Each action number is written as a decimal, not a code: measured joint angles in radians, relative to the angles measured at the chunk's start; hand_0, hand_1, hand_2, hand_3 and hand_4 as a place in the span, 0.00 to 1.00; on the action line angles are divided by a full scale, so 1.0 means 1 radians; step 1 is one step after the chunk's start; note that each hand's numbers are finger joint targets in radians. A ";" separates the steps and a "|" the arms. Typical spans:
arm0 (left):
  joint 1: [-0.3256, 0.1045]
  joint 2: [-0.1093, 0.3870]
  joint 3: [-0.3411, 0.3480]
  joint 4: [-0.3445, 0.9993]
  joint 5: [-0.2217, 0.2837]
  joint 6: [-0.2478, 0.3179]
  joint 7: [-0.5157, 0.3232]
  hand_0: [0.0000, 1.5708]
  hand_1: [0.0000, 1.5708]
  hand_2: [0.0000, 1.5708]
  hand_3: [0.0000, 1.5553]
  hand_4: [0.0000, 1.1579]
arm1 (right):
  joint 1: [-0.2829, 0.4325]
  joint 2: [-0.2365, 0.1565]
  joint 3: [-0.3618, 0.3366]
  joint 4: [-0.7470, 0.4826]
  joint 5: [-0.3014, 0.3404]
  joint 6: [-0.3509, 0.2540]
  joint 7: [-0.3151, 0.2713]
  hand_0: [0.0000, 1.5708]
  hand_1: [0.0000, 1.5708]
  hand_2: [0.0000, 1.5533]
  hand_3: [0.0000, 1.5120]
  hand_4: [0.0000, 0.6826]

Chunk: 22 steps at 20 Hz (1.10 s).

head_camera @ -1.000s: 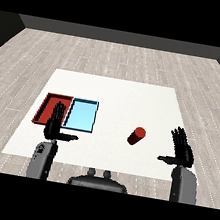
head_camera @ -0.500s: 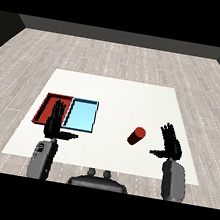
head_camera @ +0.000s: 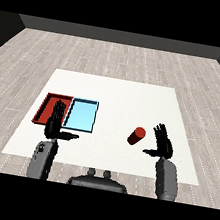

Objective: Pick the red can and put it in the red box

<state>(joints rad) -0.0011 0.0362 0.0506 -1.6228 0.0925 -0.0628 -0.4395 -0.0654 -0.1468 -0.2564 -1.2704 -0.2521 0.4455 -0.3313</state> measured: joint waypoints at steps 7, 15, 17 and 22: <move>0.030 -0.003 -0.007 -0.011 0.009 -0.019 -0.018 0.00 0.00 0.00 0.00 0.00 | -0.013 0.031 0.038 0.061 0.011 -0.015 -0.031 0.00 0.00 0.00 0.00 0.00; 0.011 0.004 0.006 -0.008 0.022 -0.022 0.000 0.00 0.00 0.00 0.00 0.00 | -0.042 0.061 0.073 0.086 0.003 -0.058 -0.020 0.00 0.00 0.00 0.00 0.00; -0.003 0.009 0.013 -0.003 0.030 -0.028 0.003 0.00 0.00 0.00 0.00 0.00 | -0.064 0.054 0.070 0.114 -0.004 -0.054 -0.021 0.00 0.00 0.00 0.00 0.00; -0.012 0.010 0.018 0.018 0.039 -0.041 -0.012 0.00 0.00 0.00 0.00 0.00 | -0.090 0.059 0.090 0.145 0.002 -0.070 -0.018 0.00 0.00 0.00 0.00 0.00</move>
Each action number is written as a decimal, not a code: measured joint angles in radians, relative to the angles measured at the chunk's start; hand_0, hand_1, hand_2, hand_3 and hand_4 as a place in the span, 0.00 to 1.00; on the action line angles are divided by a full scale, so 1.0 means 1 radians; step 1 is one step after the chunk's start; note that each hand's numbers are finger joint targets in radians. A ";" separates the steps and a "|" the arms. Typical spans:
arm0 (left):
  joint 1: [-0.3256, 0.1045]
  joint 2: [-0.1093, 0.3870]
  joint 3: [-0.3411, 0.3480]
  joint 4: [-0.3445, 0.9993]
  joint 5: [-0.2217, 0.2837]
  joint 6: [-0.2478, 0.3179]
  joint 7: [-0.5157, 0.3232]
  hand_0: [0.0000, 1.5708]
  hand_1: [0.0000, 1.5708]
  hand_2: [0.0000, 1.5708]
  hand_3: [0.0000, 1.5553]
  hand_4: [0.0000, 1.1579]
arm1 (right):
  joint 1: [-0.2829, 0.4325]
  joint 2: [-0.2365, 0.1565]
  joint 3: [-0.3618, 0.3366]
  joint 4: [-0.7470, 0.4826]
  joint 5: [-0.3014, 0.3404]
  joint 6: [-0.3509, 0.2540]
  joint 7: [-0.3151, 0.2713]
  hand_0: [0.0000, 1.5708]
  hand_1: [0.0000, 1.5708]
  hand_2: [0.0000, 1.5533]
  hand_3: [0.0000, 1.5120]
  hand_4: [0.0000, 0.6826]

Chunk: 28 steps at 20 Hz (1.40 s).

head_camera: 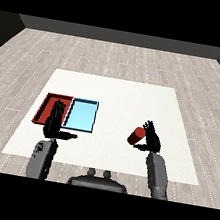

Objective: Pick the red can and put it in the red box

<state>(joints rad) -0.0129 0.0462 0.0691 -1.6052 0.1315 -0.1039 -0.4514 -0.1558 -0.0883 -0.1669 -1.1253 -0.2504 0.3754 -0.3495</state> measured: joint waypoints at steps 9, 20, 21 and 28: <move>0.014 0.001 -0.003 -0.022 0.001 -0.001 0.004 0.00 0.00 0.00 0.00 0.00 | -0.017 0.007 0.012 0.030 0.001 -0.047 0.001 0.00 0.00 0.00 0.00 0.00; 0.014 -0.012 -0.010 -0.008 -0.013 0.010 -0.011 0.00 0.00 0.00 0.00 0.00 | -0.075 0.019 0.039 0.079 0.016 -0.086 -0.002 0.00 0.00 0.00 0.00 0.00; 0.013 -0.013 -0.009 -0.012 -0.011 0.011 -0.009 0.00 0.00 0.00 0.00 0.00 | -0.073 0.021 0.042 0.063 0.012 -0.094 0.015 0.00 0.00 0.00 0.00 0.00; 0.014 -0.004 -0.001 0.003 -0.001 -0.004 -0.025 0.00 0.00 0.00 0.00 0.00 | -0.064 0.026 0.059 0.083 0.015 -0.090 0.001 0.00 0.00 0.00 0.00 0.00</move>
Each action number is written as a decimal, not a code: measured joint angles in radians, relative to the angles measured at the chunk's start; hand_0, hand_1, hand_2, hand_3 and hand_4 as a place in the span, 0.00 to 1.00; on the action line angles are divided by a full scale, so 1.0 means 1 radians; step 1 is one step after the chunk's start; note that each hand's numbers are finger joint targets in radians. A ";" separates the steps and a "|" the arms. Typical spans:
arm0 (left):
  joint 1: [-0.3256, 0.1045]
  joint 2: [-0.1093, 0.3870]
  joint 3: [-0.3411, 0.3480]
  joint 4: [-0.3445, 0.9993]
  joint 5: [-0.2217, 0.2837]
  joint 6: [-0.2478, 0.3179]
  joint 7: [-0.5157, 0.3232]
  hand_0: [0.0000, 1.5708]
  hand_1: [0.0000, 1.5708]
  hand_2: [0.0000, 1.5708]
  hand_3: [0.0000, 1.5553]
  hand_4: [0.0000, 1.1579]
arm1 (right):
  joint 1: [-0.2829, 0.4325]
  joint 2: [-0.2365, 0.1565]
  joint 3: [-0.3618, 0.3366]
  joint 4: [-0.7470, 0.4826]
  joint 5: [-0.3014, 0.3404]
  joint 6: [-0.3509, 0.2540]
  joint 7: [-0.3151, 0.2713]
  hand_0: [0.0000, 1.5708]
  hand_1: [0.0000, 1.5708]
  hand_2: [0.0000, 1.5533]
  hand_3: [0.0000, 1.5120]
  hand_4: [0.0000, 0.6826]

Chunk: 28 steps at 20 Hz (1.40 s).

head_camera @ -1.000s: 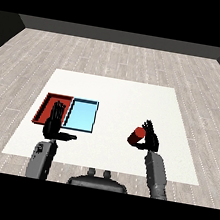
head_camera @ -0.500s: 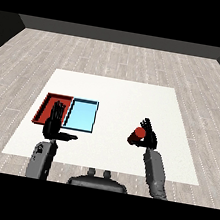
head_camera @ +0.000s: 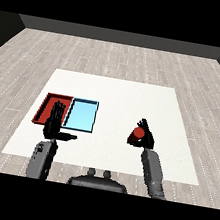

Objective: Pick the red can and put it in the red box

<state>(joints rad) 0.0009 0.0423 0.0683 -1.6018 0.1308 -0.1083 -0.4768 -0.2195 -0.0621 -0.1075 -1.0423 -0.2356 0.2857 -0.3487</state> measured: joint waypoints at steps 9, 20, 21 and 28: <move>-0.007 0.006 0.007 -0.014 0.014 -0.003 0.026 0.00 0.00 0.00 0.00 0.00 | -0.065 0.000 0.000 0.075 0.013 -0.021 -0.008 0.00 0.00 0.00 0.00 0.00; 0.006 -0.001 0.004 -0.025 0.010 -0.001 0.014 0.00 0.00 0.00 0.00 0.00 | -0.095 0.023 0.015 0.129 0.075 -0.141 -0.019 0.97 0.97 0.95 0.95 0.84; 0.010 0.000 0.004 -0.024 0.006 -0.001 0.007 0.00 0.00 0.00 0.00 0.00 | -0.097 0.027 0.022 0.132 0.092 -0.166 -0.018 0.97 0.97 0.95 0.95 0.84; 0.004 -0.011 -0.006 -0.042 0.010 0.012 0.036 0.00 0.00 0.00 0.00 0.00 | -0.107 0.011 0.043 0.133 0.156 -0.240 0.010 0.97 0.97 0.95 0.94 0.81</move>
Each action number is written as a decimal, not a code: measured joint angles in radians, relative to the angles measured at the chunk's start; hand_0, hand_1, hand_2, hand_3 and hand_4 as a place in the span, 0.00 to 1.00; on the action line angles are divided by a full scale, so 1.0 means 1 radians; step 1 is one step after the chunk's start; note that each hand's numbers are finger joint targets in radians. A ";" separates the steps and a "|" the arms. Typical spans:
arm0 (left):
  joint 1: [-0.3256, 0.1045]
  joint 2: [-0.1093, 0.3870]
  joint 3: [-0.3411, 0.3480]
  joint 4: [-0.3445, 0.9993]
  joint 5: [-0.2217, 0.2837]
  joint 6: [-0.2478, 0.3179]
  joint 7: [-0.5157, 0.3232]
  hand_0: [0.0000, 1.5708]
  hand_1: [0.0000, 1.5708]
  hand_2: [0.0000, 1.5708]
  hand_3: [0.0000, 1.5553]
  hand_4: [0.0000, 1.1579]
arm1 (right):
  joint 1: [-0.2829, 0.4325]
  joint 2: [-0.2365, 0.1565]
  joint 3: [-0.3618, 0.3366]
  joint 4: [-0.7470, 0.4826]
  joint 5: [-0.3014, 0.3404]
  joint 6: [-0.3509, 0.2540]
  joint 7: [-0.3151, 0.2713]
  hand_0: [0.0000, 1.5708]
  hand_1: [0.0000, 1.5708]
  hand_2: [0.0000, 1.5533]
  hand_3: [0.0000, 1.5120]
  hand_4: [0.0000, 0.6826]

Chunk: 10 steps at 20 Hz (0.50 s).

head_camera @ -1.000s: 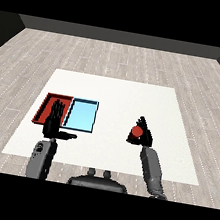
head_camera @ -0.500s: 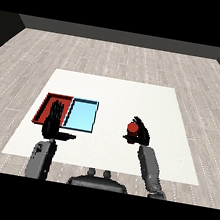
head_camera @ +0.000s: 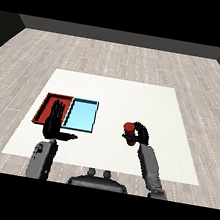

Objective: Pick the red can and put it in the red box

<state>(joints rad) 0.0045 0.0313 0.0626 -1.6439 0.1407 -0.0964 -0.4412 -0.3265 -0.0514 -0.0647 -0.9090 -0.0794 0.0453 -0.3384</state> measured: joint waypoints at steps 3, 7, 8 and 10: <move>0.008 0.007 0.003 -0.018 0.007 -0.005 0.013 0.00 0.00 0.00 0.00 0.00 | -0.008 -0.009 0.010 -0.017 0.018 -0.013 0.042 0.97 0.97 0.95 0.93 0.80; 0.002 0.007 0.008 0.003 0.008 -0.008 -0.001 0.00 0.00 0.00 0.00 0.00 | -0.019 0.005 0.014 0.015 0.037 -0.032 0.027 0.99 0.99 0.95 0.93 0.82; 0.015 0.000 -0.002 -0.004 -0.001 -0.002 -0.006 0.00 0.00 0.00 0.00 0.00 | -0.033 0.006 0.010 0.030 0.040 -0.039 0.022 0.99 0.99 0.95 0.93 0.82; -0.009 0.004 0.007 0.014 0.000 0.004 -0.003 0.00 0.00 0.00 0.00 0.00 | -0.004 0.014 0.024 -0.026 0.045 -0.051 0.047 0.97 0.97 0.95 0.93 0.85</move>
<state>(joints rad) -0.0049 0.0350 0.0693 -1.6300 0.1409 -0.0928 -0.4442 -0.3302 -0.0374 -0.0408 -0.9353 -0.0347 -0.0055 -0.2918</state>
